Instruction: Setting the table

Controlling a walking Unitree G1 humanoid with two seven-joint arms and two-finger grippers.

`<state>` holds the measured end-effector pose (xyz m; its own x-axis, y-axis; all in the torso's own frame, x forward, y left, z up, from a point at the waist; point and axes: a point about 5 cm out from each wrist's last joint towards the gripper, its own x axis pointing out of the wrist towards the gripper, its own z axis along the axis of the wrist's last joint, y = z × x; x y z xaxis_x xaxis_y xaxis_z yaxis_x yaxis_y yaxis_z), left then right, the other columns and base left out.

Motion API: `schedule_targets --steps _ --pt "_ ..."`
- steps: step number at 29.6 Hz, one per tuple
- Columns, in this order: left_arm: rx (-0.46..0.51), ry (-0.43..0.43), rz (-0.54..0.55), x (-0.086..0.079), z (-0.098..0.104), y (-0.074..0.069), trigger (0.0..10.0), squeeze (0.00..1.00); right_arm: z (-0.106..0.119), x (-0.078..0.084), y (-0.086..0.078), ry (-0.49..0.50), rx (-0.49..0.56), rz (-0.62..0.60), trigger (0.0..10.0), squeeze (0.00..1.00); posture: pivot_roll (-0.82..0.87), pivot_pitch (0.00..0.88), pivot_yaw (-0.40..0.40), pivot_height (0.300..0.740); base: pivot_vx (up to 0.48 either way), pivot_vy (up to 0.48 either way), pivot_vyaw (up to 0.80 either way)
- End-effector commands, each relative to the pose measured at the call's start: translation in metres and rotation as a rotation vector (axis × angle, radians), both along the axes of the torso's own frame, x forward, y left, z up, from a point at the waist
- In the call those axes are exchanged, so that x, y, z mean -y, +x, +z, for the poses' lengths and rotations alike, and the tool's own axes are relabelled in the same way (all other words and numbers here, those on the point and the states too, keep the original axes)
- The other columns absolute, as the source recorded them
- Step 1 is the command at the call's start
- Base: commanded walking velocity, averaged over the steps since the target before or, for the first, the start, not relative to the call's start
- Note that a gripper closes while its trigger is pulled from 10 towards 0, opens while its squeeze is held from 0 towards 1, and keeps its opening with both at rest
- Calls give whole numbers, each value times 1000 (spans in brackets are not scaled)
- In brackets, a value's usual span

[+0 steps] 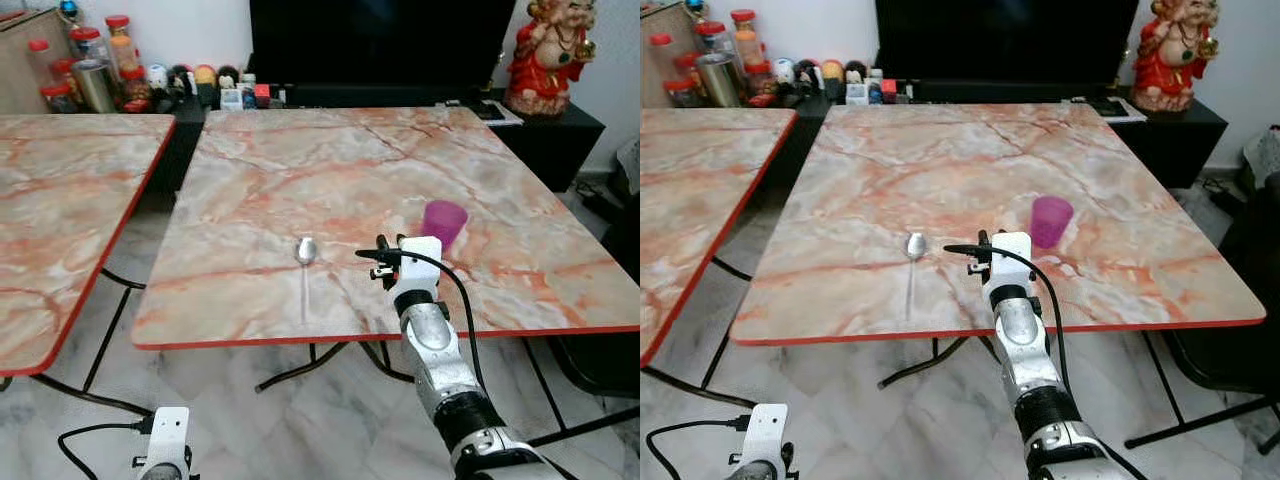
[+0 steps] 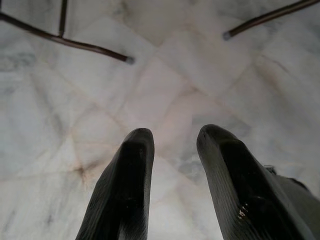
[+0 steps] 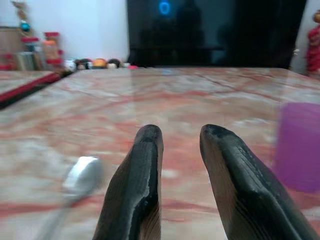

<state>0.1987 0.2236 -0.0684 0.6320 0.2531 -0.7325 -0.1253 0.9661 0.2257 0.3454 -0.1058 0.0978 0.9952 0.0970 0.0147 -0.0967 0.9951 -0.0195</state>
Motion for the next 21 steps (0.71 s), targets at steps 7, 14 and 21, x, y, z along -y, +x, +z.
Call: schedule_targets --steps 7,14,21 --pt "-19 13 11 -5 0 -2 10000 0 1 -3 1 14 -9 -12 10000 0 -42 9 -14 736 0 409 -311" --pt "23 3 -4 -2 4 6 10000 0 1 -4 1 13 -7 -11 10000 0 -42 9 -7 736 0 62 0" --pt "32 17 -23 -3 6 10 10000 0 2 -4 1 16 -2 -13 10000 0 -43 6 -2 736 173 0 0"
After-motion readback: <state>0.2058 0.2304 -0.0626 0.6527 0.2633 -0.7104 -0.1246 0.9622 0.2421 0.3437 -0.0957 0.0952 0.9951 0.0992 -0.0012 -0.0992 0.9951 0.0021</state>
